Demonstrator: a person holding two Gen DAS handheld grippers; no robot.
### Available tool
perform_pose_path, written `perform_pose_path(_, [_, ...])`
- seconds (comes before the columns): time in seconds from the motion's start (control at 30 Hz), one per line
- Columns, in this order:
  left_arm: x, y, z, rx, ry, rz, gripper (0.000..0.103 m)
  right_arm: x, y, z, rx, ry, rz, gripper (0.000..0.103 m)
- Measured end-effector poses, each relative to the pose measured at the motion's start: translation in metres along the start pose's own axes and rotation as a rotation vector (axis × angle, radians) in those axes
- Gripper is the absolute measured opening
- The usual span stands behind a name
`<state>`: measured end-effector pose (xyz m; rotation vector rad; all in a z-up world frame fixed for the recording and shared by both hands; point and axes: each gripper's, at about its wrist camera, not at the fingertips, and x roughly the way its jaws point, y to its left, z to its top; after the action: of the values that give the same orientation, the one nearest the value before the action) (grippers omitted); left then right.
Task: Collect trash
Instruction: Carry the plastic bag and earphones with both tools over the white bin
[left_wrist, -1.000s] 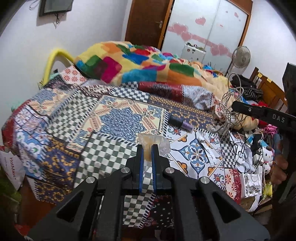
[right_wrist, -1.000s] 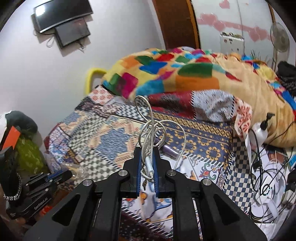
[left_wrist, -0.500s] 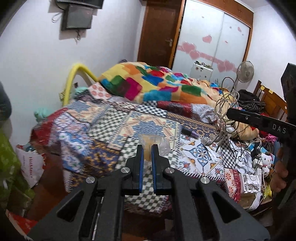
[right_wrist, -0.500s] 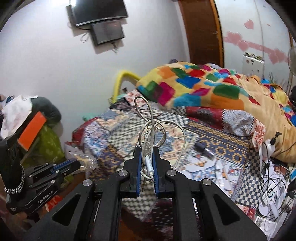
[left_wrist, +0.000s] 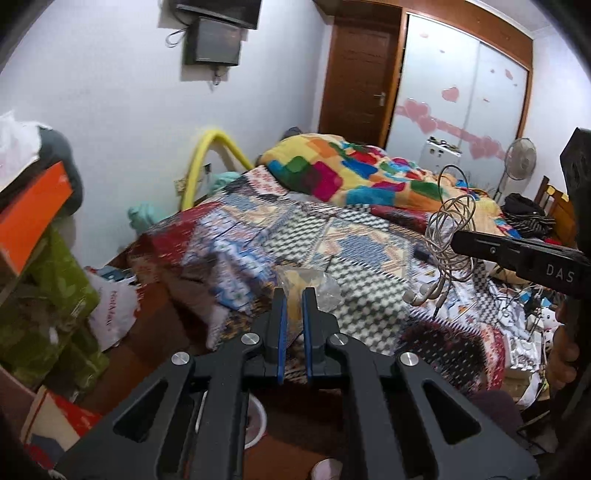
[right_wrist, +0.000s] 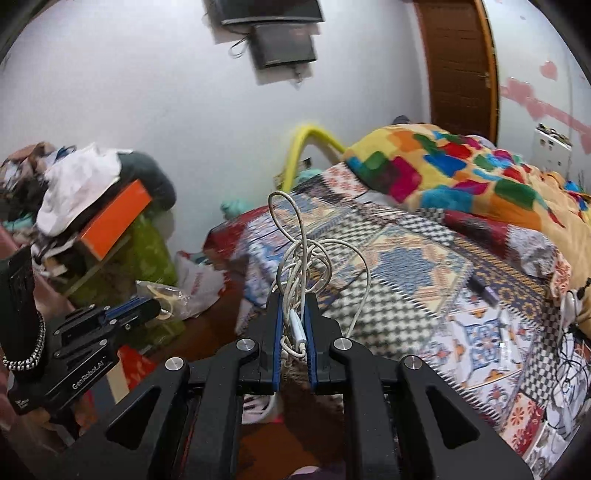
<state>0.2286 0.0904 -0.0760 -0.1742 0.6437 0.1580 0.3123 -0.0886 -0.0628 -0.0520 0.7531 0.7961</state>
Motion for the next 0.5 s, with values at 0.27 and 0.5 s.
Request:
perform_pose_path(0.27, [-0.013, 0.050, -0.032, -0.079, 0.034, 0.052, 0.006, 0.033, 0.058, -0.019, -0.086, 0.087, 0.050, 0.010])
perform_pose_path(0.5, [-0.005, 0.092, -0.066, -0.152, 0.100, 0.090, 0.006, 0.075, 0.100, -0.044, -0.146, 0.202, 0.080, 0.010])
